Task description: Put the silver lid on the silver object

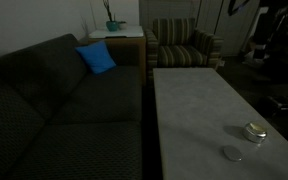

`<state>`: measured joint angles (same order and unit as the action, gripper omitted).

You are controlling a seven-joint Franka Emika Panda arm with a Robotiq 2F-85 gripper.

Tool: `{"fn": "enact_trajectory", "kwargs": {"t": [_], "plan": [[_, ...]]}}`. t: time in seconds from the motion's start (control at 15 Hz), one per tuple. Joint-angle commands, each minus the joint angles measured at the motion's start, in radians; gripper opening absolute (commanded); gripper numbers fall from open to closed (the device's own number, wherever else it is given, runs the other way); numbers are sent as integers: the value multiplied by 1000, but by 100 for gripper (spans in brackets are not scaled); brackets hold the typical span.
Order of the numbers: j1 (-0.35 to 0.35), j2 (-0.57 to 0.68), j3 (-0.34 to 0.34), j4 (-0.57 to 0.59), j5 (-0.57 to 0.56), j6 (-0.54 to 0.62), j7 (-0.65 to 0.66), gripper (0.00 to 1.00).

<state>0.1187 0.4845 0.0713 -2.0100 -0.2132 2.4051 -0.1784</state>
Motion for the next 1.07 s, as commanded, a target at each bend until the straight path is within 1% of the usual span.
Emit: {"fn": "enact_trajectory", "kwargs": {"t": [0.0,0.07,0.13,0.2,0.27,0.4,0.73,1.0], "plan": [[7,221,8,176,-40,-10,-80,100],[-2,264,16,222,-30,-15,-108,100],[-26,278,40,263,18,-44,-131,100],[6,223,11,164,-14,-2,-73,100],[1,259,16,206,-6,-4,-87,100],[-6,287,21,251,-1,-13,-97,100],[-8,285,25,261,0,-19,-99,100],[5,331,20,278,-3,-1,-76,100]]}}
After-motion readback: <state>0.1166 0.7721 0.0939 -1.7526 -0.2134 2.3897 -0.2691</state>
